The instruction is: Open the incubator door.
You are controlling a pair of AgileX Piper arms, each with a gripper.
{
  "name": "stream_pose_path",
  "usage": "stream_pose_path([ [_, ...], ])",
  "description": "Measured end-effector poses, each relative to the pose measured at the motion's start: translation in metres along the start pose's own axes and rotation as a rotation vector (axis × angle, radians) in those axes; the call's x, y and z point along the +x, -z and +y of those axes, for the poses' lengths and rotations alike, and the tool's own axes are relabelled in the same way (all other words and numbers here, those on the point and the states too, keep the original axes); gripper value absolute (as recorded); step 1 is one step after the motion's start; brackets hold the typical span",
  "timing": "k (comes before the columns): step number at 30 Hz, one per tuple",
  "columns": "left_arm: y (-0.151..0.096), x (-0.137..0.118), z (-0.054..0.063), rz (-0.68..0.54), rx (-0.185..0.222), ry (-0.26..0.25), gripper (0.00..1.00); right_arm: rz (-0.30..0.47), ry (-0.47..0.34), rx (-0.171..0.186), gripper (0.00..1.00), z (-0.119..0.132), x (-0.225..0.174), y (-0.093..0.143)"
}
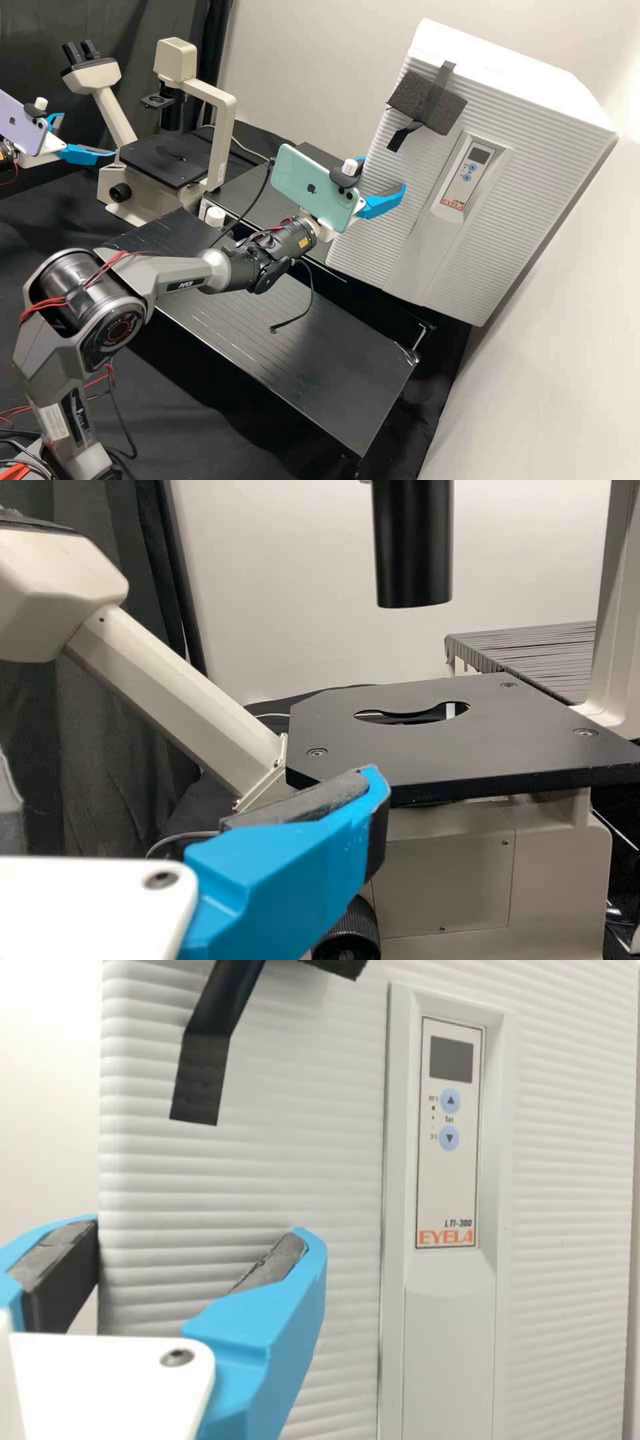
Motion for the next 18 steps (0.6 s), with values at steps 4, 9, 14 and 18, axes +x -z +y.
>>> stream_pose_path([
  [4,0.000,0.000,0.000,0.000,0.000,0.000,1.00,0.002,0.000,-0.020,0.00,0.003,-0.004,-0.002],
  [9,0.000,0.000,0.000,0.000,0.000,0.000,1.00,0.010,-0.002,-0.018,0.00,0.008,-0.011,-0.003],
  [14,0.000,0.000,0.000,0.000,0.000,0.000,1.00,0.017,-0.001,-0.024,0.00,0.013,-0.018,-0.006],
  [18,0.000,0.000,0.000,0.000,0.000,0.000,1.00,0.024,-0.014,-0.034,0.00,0.020,-0.028,-0.008],
])
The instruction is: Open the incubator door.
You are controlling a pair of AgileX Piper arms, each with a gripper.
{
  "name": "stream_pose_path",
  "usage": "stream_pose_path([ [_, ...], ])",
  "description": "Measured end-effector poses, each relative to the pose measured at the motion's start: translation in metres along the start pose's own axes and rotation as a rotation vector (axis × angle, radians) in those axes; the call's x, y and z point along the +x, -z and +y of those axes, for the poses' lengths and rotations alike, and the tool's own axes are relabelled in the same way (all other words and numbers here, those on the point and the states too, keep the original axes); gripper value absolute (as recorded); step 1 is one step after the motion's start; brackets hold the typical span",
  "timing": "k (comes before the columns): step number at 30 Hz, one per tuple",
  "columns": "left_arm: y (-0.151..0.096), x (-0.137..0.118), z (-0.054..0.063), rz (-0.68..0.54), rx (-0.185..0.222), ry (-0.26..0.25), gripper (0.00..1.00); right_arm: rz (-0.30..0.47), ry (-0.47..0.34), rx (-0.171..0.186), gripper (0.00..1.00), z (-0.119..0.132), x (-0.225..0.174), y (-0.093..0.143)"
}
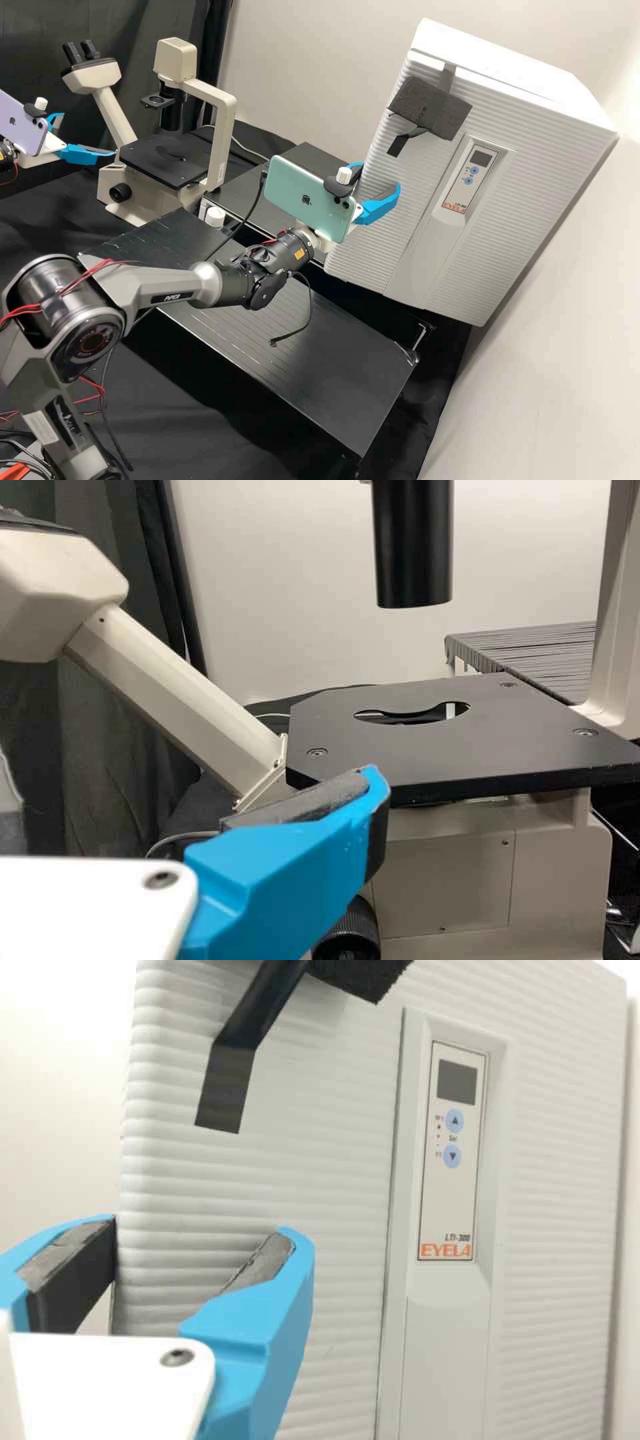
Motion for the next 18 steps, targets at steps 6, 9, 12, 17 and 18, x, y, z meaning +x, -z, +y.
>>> stream_pose_path([
  [6,0.000,0.000,0.000,0.000,0.000,0.000,1.00,-0.005,-0.036,0.006,0.00,0.012,-0.029,-0.002],
  [9,0.000,0.000,0.000,0.000,0.000,0.000,1.00,-0.015,-0.054,0.014,0.00,0.017,-0.043,-0.001],
  [12,0.000,0.000,0.000,0.000,0.000,0.000,1.00,-0.027,-0.081,0.039,0.00,0.020,-0.054,0.000],
  [17,0.000,0.000,0.000,0.000,0.000,0.000,1.00,-0.045,-0.160,0.074,0.00,0.033,-0.073,0.002],
  [18,0.000,0.000,0.000,0.000,0.000,0.000,1.00,-0.053,-0.178,0.073,0.00,0.036,-0.077,0.001],
])
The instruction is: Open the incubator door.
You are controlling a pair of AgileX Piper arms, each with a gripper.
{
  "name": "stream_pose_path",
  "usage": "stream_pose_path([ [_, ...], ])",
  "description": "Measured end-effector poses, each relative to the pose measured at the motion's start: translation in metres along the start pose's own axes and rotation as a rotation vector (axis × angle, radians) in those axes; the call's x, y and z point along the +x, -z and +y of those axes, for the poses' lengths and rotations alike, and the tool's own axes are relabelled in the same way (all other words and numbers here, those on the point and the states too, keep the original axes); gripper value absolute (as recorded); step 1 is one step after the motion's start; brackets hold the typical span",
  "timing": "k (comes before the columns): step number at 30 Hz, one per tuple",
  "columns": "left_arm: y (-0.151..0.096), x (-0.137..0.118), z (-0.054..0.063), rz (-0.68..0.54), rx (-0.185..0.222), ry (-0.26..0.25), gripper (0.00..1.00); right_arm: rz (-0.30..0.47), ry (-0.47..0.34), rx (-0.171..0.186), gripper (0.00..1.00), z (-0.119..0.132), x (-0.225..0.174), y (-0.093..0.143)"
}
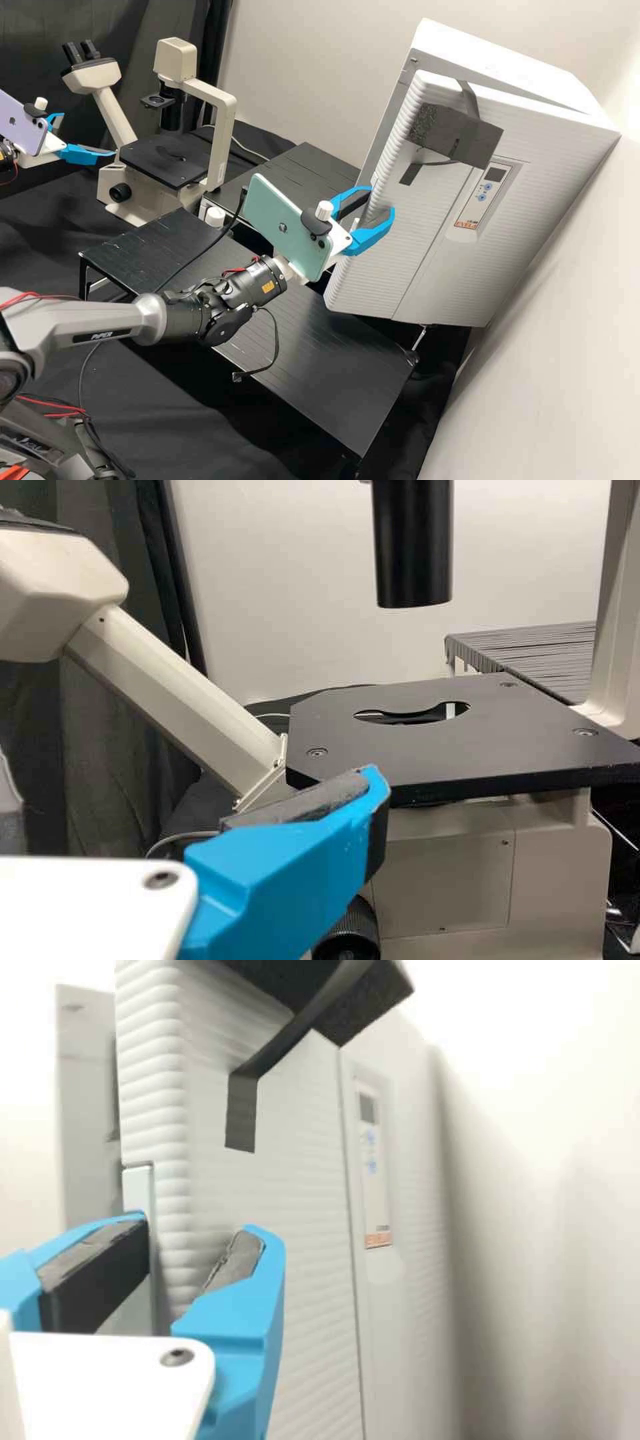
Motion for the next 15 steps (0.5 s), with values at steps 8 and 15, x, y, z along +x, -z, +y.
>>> stream_pose_path([
  [8,0.000,0.000,0.000,0.000,0.000,0.000,1.00,-0.064,-0.105,0.029,1.00,0.020,-0.022,-0.008],
  [15,0.000,0.000,0.000,0.000,0.000,0.000,1.00,-0.068,-0.152,0.044,1.00,0.028,-0.032,-0.005],
])
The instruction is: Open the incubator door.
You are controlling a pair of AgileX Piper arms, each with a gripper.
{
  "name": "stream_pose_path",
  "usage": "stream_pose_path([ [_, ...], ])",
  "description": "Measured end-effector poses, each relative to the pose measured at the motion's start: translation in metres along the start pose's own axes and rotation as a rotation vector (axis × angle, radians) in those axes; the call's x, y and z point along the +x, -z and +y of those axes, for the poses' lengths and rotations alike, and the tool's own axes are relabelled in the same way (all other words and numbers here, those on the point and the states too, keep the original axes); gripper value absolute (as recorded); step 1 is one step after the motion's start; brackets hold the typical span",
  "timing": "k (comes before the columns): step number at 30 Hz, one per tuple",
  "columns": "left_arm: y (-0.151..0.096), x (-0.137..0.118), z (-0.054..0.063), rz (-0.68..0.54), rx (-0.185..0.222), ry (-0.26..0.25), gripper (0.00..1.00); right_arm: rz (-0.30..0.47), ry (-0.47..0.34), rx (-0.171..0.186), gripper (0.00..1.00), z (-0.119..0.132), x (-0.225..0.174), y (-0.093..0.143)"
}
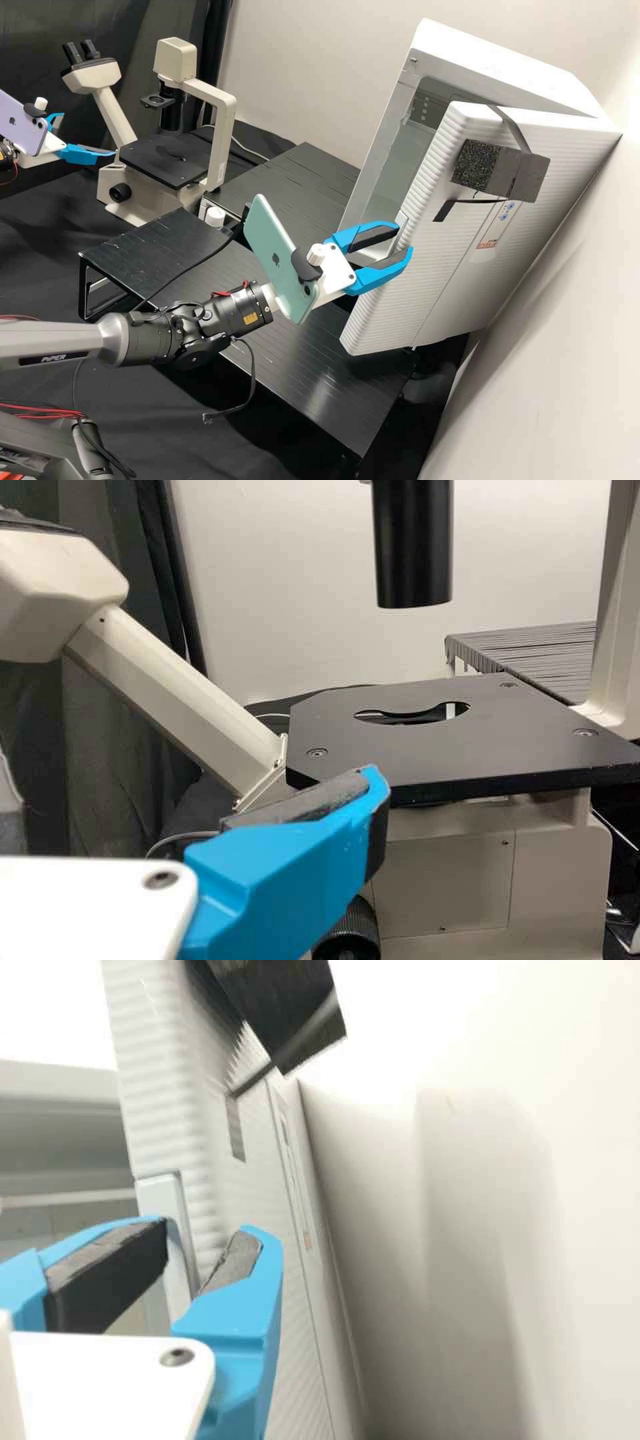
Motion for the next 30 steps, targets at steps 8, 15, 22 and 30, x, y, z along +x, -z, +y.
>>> stream_pose_path([
  [8,0.000,0.000,0.000,0.000,0.000,0.000,1.00,0.041,-0.082,-0.029,1.00,0.013,-0.014,0.010],
  [15,0.000,0.000,0.000,0.000,0.000,0.000,1.00,0.124,-0.078,0.006,1.00,0.013,-0.023,0.017],
  [22,0.000,0.000,0.000,0.000,0.000,0.000,1.00,0.303,0.091,0.064,1.00,-0.017,-0.027,0.041],
  [30,0.000,0.000,0.000,0.000,0.000,0.000,1.00,0.350,0.301,-0.004,1.00,-0.073,-0.015,0.052],
])
